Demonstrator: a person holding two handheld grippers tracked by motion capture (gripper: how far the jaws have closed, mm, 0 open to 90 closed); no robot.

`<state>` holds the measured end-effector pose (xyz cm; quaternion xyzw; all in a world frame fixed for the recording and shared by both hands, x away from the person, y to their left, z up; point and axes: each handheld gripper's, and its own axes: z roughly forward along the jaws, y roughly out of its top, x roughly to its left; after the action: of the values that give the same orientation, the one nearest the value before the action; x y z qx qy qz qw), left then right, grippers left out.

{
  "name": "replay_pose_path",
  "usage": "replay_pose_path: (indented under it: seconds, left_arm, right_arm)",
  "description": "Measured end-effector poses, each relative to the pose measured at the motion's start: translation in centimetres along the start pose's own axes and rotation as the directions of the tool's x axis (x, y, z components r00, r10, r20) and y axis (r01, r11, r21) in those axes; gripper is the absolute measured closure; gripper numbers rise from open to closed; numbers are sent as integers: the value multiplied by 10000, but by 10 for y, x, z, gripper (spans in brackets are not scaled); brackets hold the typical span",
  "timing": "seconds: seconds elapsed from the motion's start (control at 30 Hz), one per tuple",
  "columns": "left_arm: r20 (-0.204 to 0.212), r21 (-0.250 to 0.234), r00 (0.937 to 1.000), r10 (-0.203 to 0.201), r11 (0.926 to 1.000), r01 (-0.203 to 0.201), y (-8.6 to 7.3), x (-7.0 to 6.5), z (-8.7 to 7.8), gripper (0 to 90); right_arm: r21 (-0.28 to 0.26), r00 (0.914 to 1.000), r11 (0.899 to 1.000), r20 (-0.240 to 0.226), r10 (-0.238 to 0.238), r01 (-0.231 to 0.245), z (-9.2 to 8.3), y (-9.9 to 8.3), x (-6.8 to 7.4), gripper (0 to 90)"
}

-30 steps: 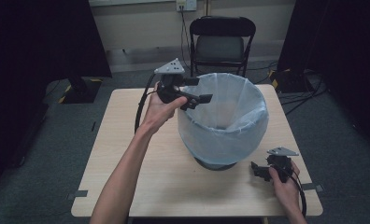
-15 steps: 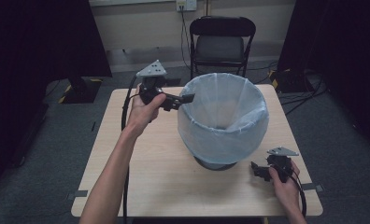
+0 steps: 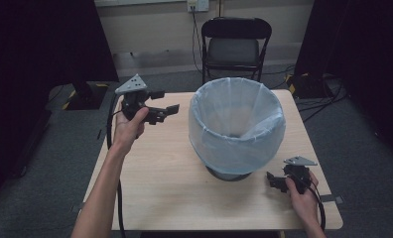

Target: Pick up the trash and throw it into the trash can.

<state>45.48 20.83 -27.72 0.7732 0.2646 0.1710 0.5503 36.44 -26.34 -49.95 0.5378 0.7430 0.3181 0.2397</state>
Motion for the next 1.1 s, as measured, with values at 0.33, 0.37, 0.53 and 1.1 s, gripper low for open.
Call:
replay_pose_path:
  seconds: [0.33, 0.37, 0.53, 1.1]
  left_arm:
    - [-801, 599, 9963, -322, 9975, 370, -35, 12, -22, 195]
    - [-907, 650, 9953, -329, 9971, 389, -40, 14, -25, 195]
    - [-1457, 857, 9876, -584, 9938, 714, -63, 19, -38, 196]
    - [-1630, 1989, 9860, -356, 9776, 682, -138, 6, -61, 169]
  right_arm:
    - [-1, 10000, 10000, 0, 1, -1, 0, 0, 0, 96]
    - [0, 10000, 10000, 0, -1, 1, 0, 0, 0, 96]
    - [0, 10000, 10000, 1, 0, 0, 0, 0, 0, 96]
    - [0, 10000, 10000, 2, 0, 0, 0, 0, 0, 96]
